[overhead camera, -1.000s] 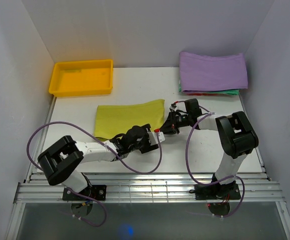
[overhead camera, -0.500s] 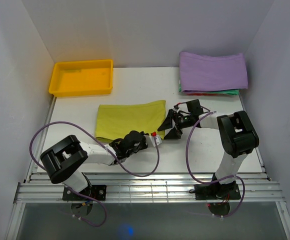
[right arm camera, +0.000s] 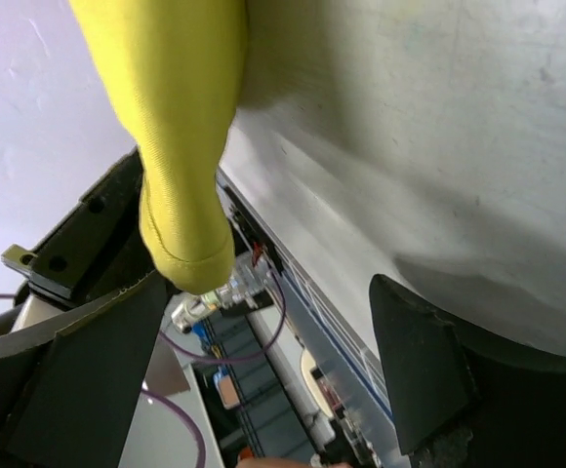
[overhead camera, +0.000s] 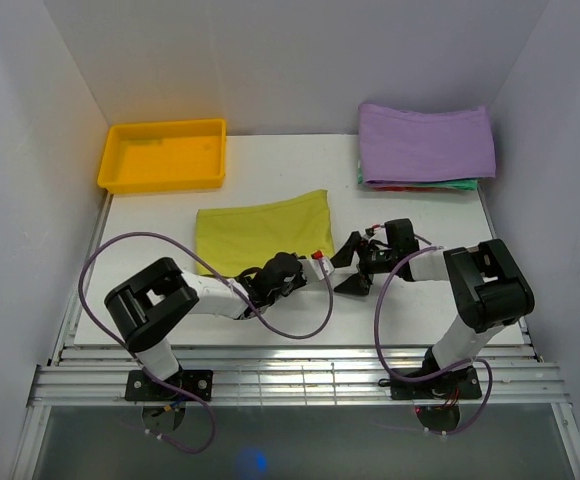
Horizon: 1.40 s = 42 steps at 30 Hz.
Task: Fold and stack the trousers
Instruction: Neatly place the folded trousers to the corner
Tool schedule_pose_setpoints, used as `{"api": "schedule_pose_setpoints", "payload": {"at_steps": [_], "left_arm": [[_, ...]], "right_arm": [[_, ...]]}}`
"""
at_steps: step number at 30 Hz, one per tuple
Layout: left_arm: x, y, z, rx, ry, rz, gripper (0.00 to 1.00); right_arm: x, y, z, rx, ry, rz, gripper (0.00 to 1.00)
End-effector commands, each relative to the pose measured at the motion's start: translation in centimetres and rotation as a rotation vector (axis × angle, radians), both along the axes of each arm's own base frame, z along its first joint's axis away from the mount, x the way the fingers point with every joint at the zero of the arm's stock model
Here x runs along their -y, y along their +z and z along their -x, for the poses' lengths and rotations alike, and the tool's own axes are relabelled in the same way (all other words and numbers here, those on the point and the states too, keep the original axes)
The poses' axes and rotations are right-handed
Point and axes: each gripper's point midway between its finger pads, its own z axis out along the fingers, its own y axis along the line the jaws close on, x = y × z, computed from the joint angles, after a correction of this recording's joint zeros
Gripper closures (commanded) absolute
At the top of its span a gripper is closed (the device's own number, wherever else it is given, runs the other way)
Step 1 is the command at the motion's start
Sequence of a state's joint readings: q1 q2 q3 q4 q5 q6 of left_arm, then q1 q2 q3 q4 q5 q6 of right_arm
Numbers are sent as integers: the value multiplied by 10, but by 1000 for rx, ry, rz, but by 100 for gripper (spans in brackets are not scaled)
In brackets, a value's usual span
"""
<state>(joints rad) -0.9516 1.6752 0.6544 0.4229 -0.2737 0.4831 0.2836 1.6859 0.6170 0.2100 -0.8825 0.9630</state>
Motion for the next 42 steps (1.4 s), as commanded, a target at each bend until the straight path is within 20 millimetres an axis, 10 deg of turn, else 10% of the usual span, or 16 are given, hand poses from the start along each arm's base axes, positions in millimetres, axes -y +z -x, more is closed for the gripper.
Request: {"api": "schedule_pose_setpoints", "payload": {"at_steps": [1, 21, 32, 42], "left_arm": [[9, 0, -5, -41, 45, 50, 100], [70, 13, -25, -188, 112, 241, 100], [68, 7, -12, -280, 147, 283, 100], [63, 4, -7, -306, 161, 279, 100]], "right_arm": [[-5, 25, -38, 134, -141, -38, 10], [-36, 22, -98, 209, -278, -17, 10], [-38, 17, -114, 279, -268, 7, 0], [-28, 7, -97, 266, -238, 30, 32]]}}
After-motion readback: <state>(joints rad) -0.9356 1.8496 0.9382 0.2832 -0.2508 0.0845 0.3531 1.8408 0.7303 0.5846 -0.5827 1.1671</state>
